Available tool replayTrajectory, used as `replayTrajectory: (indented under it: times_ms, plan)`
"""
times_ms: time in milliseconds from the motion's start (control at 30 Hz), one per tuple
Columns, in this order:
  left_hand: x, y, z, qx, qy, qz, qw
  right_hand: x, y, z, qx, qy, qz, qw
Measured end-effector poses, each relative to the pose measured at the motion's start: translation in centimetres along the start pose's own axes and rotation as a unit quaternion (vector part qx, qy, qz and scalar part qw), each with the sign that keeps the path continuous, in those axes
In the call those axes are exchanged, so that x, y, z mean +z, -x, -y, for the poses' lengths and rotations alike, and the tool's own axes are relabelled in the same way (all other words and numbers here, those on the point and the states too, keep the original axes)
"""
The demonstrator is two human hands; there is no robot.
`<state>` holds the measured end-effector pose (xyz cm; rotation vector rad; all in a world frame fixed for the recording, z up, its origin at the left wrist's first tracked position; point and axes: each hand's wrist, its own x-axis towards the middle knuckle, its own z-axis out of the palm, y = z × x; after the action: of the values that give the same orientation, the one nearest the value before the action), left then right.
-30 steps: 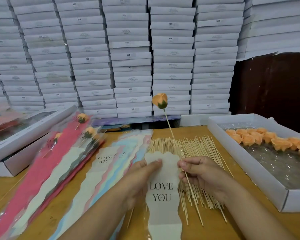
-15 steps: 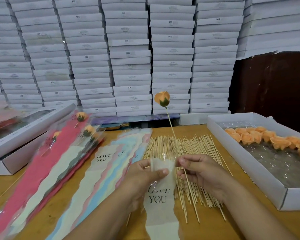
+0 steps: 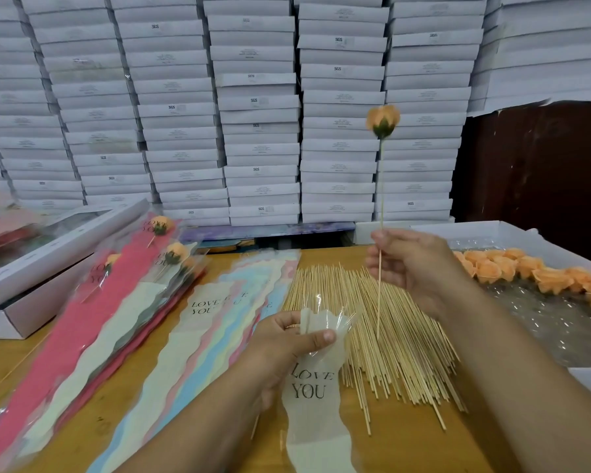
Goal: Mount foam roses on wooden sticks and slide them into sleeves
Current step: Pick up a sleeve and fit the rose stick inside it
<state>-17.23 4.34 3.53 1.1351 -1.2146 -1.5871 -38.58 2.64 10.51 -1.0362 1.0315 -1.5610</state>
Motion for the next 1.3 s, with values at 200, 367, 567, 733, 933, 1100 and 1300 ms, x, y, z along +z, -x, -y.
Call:
replayTrajectory:
  times_ms: [200,367,567,733,933,1100,1300]
  plan:
    - [0.2,-0.1,0.4,-0.005,-0.012,-0.001,1.0,2.2,-1.8,3.2,-0.067,-0.023,-0.009,0.997]
    - [0.1,0.1,0.4,-0.006,-0.015,0.002,1.0,3.1,-1.8,1.8,-0.059,0.006,0.0,0.998]
    - [0.1,0.2,0.5,-0.002,0.007,-0.004,1.0,2.9,-1.1,-0.9,-0.025,0.043,0.01,0.999]
    - [0.4,0.1,0.4,0.003,0.014,0.001,1.0,3.0,-0.2,-2.2,-0.007,0.048,0.026,0.998]
    - [0.6,0.0,0.4,0.008,0.031,0.005,0.999,3.3,0.8,-3.1,0.008,0.075,0.047,0.996]
    - [0.5,0.3,0.5,0.011,0.018,0.032,0.999,3.2,1.2,-3.6,0.017,0.089,0.043,0.995]
    - [0.5,0.3,0.5,0.012,-0.005,0.027,1.0,3.0,1.4,-3.9,0.025,0.081,0.045,0.995]
